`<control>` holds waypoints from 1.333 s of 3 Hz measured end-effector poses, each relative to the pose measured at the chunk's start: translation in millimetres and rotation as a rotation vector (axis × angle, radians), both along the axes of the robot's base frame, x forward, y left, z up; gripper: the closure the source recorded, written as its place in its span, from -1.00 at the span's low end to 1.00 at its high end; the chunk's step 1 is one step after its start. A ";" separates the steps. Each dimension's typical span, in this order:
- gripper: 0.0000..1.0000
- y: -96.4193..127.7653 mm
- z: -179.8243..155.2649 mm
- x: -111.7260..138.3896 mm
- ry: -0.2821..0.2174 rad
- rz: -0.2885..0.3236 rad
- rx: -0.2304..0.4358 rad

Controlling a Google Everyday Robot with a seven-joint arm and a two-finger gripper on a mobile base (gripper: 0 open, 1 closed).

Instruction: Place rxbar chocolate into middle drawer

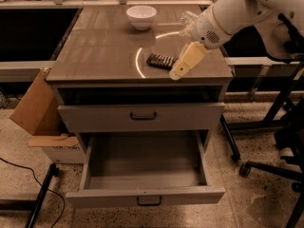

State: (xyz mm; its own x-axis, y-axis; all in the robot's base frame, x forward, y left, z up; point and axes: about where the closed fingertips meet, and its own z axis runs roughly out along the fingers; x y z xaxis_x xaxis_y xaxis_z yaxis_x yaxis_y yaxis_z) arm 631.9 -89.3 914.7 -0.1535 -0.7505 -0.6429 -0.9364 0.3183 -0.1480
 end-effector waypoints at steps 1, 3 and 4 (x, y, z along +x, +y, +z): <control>-1.00 0.0 -0.1 0.1 0.000 0.000 0.000; -1.00 6.4 -24.3 51.6 -0.036 -0.011 0.098; -1.00 11.9 -36.6 88.1 -0.052 -0.047 0.139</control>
Offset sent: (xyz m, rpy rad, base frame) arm 0.0270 0.0076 -0.0203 0.0561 -0.0072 0.0113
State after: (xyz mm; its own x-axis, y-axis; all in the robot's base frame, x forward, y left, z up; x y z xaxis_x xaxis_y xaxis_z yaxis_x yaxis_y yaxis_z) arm 720.1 -77.3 878.2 -0.1504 -0.6460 -0.7483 -0.9121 0.3827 -0.1470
